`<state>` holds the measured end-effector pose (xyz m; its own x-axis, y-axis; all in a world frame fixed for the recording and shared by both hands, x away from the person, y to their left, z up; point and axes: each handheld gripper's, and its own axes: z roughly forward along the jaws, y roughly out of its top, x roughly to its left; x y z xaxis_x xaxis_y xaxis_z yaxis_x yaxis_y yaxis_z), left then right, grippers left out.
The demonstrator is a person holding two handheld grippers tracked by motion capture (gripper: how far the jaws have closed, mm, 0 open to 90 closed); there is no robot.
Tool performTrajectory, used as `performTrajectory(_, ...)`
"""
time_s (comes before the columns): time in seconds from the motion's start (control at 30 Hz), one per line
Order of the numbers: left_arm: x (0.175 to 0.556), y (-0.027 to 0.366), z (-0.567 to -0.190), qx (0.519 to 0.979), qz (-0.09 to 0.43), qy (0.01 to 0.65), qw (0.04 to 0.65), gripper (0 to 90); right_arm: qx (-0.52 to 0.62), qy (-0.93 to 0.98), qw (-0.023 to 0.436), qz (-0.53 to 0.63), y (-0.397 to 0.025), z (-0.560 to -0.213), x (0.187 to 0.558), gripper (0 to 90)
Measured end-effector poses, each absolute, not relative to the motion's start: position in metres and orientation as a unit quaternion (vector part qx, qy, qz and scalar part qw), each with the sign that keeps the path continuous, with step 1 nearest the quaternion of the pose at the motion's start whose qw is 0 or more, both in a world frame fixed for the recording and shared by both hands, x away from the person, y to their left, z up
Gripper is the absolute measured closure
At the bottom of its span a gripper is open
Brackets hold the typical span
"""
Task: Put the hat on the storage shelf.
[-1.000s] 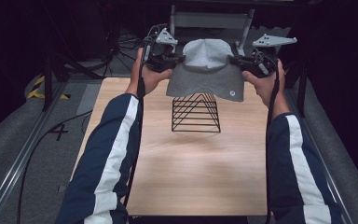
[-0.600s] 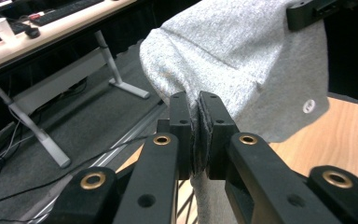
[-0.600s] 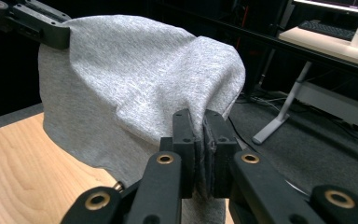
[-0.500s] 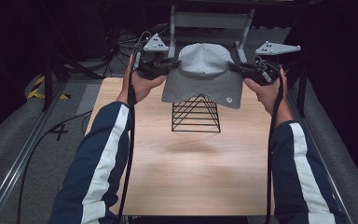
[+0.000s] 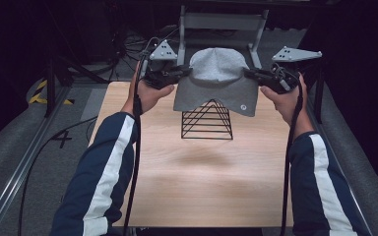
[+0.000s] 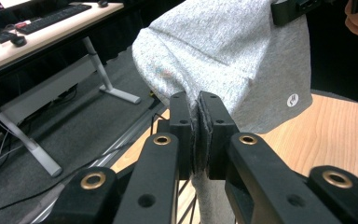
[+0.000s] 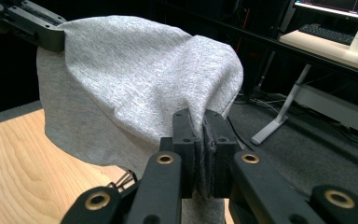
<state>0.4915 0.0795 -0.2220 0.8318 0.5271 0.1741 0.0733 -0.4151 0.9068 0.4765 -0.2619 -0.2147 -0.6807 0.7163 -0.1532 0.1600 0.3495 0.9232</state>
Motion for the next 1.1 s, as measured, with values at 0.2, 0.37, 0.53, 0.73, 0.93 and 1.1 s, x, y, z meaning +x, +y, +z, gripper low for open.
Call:
performTrajectory(0.2,0.488,0.082,-0.226,0.811,0.222,0.184,0.510,85.0,0.279,0.775,0.283,0.491,-0.260,-0.216,0.471,85.0)
performTrajectory(0.37,0.489,0.082,-0.233,0.816,0.220,0.188,0.501,85.0,0.276,0.780,0.285,0.484,-0.257,-0.221,0.468,85.0)
performTrajectory(0.53,0.495,0.079,-0.245,0.822,0.220,0.195,0.488,84.9,0.279,0.786,0.281,0.475,-0.251,-0.233,0.473,85.0)
performTrajectory(0.73,0.504,0.077,-0.268,0.829,0.204,0.206,0.478,84.9,0.285,0.797,0.267,0.461,-0.244,-0.260,0.483,84.9)
performTrajectory(0.93,0.507,0.078,-0.296,0.831,0.189,0.218,0.476,84.9,0.297,0.801,0.247,0.457,-0.244,-0.287,0.486,84.9)
performTrajectory(1.1,0.503,0.075,-0.313,0.831,0.175,0.223,0.478,84.9,0.303,0.805,0.238,0.451,-0.244,-0.304,0.485,85.0)
